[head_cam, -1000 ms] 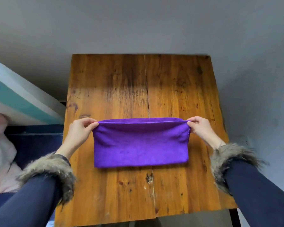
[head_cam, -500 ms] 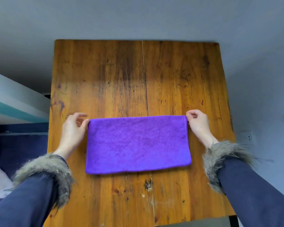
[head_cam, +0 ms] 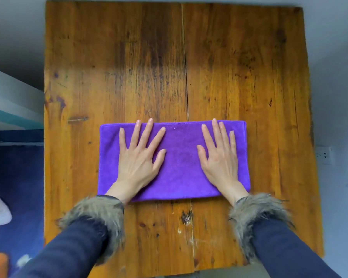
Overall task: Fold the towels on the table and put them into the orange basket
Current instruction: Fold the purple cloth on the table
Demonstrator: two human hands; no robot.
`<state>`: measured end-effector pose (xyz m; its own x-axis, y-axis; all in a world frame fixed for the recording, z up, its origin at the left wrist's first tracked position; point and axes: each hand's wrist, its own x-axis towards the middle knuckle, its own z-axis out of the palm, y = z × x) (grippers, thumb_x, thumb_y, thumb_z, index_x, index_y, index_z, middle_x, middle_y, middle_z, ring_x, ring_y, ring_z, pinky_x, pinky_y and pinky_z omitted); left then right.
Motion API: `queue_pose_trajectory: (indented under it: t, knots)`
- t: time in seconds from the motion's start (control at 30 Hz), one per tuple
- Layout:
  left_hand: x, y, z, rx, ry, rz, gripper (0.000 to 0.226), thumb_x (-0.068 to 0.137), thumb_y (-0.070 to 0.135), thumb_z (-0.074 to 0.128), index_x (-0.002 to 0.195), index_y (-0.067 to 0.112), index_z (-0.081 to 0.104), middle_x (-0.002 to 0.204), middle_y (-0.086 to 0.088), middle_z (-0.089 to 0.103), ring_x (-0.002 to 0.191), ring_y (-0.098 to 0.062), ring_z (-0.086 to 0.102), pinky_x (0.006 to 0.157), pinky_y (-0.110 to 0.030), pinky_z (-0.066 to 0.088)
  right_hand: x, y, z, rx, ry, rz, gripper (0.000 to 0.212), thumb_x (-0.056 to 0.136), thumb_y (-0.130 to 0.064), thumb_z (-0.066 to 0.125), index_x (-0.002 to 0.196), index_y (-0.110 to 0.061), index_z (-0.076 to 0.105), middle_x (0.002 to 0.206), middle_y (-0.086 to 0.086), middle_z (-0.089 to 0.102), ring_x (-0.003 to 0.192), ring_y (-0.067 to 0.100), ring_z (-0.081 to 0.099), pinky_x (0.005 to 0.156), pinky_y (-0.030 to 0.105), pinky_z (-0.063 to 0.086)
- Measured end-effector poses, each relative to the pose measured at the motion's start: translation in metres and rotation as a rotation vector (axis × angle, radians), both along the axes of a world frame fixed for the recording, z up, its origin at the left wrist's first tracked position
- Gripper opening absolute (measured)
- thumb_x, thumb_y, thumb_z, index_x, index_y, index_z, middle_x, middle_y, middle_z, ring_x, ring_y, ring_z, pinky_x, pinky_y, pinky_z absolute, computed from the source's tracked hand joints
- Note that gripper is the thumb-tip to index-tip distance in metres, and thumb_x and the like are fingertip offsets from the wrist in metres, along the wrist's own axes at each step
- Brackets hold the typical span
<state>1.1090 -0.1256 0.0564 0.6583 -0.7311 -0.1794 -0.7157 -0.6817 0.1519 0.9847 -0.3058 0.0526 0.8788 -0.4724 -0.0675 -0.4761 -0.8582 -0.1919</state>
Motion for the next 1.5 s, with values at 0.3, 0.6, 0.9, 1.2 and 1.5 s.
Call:
queue_pose_trajectory:
  t: [0.3,0.6,0.9,1.2,1.5]
  knots:
    - [-0.003,0.034,0.019,-0.200,-0.017,0.000,0.055,0.090,0.038,0.038,0.142,0.020,0.035,0.153,-0.013,0.023,0.143,-0.029,0.014,0.115,-0.054,0.007,-0.023,-0.004,0.010,0.002,-0.085,-0.050,0.057,0.094,-0.041,0.033,0.145,-0.016,0.029,0.154,0.012,0.021,0.144,0.026,0.013,0.116,0.051,0.004]
    - [-0.033,0.075,-0.004,0.018,-0.055,-0.138,0.056,0.092,0.047,0.031,0.144,0.028,0.030,0.153,-0.005,0.026,0.142,-0.027,0.019,0.114,-0.054,0.012,-0.061,0.010,-0.003,-0.062,0.076,0.066,0.058,0.093,-0.048,0.033,0.145,-0.022,0.031,0.154,0.007,0.024,0.143,0.024,0.017,0.116,0.046,0.007]
    - [-0.024,0.087,0.032,-0.524,0.072,0.458,0.028,0.090,0.011,0.047,0.117,0.009,0.056,0.104,-0.011,0.058,0.095,-0.027,0.052,0.084,-0.038,0.041,-0.040,0.063,0.024,0.002,0.010,0.044,0.058,0.090,-0.043,0.036,0.144,-0.022,0.031,0.154,0.009,0.024,0.143,0.027,0.015,0.114,0.055,0.005]
    - [0.005,0.095,0.025,-0.268,0.290,0.851,0.023,0.083,0.032,0.066,0.094,0.013,0.064,0.095,-0.009,0.062,0.097,-0.031,0.055,0.086,-0.041,0.042,-0.022,0.103,0.011,-0.015,0.167,0.024,0.064,0.082,-0.054,0.036,0.141,-0.027,0.038,0.151,0.006,0.033,0.140,0.025,0.019,0.105,0.065,0.016]
    - [0.016,0.081,0.040,-0.102,0.375,0.836,0.013,0.078,0.029,0.059,0.077,0.016,0.057,0.092,-0.010,0.063,0.092,-0.034,0.055,0.077,-0.038,0.044,-0.018,0.102,0.015,-0.014,0.266,0.022,0.068,0.083,-0.059,0.031,0.142,-0.026,0.035,0.151,0.006,0.031,0.140,0.026,0.016,0.102,0.068,0.021]
